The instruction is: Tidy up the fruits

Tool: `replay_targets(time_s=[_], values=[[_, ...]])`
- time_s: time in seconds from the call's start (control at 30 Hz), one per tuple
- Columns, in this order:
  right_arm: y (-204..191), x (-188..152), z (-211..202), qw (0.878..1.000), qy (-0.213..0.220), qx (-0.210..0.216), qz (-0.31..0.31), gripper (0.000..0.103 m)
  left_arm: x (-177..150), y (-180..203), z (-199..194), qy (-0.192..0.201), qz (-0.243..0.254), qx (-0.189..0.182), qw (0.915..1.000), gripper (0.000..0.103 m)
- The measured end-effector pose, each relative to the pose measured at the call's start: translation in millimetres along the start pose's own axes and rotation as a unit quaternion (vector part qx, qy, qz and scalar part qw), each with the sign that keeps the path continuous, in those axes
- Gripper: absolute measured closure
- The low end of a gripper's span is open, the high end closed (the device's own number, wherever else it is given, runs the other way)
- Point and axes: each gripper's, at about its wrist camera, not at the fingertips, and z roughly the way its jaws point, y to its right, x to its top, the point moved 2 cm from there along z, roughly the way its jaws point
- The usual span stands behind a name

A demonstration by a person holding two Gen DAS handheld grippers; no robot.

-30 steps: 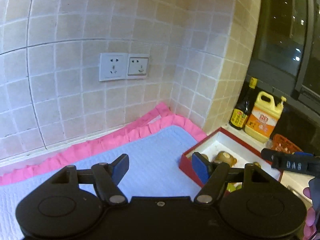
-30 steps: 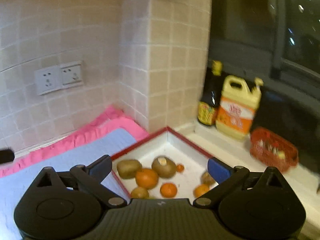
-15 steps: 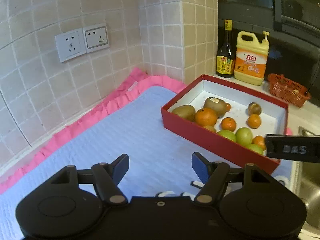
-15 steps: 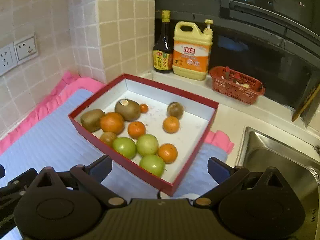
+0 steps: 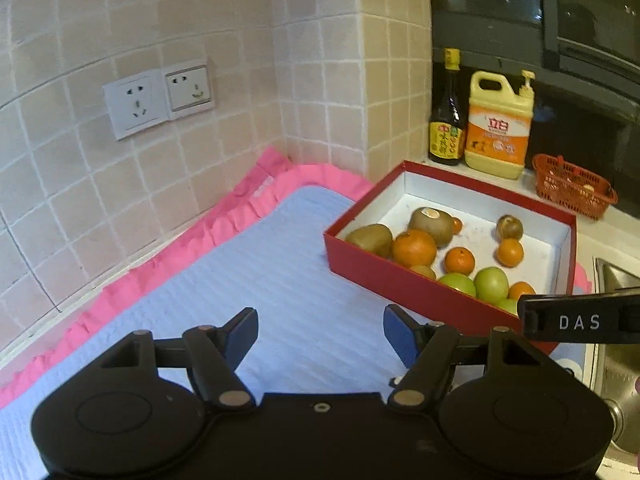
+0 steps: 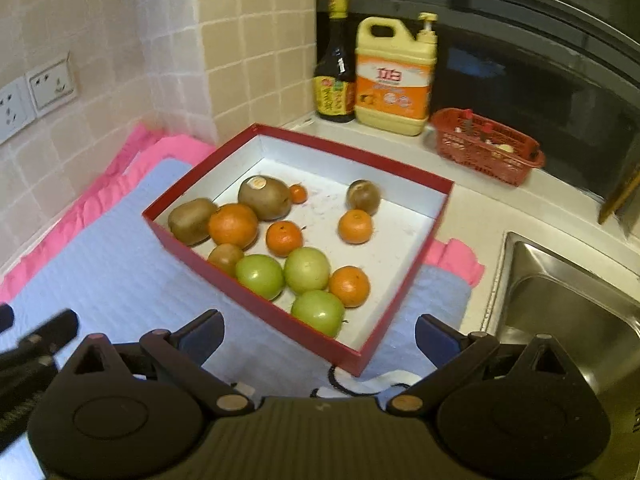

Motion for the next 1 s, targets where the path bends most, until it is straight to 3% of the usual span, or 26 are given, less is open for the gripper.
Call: replay_targets(time_s=[0.27,0.57,0.7,1.0], values=[[-16,7,8,0.999,-0.015,0.044,-0.018,0.0,-2,-3,4,-0.013,-0.007,0.015,0.9998,0.021],[-25,9,7,0.999,-0.002,0.029,-0.038,0.0,0,0,1,-0.005,0.001,-0.002,1.0,0.021],[-23,7,10,0.999,-0.011,0.034,-0.034,0.0,-1,5,0,-0.008,0.019,-0.035,0.9992,0.021],[-22,3,12,0.999,-0.013,0.023,-0.039,0.0,0,15,-1,-0.007,0.038,-0.023,0.999,0.012]])
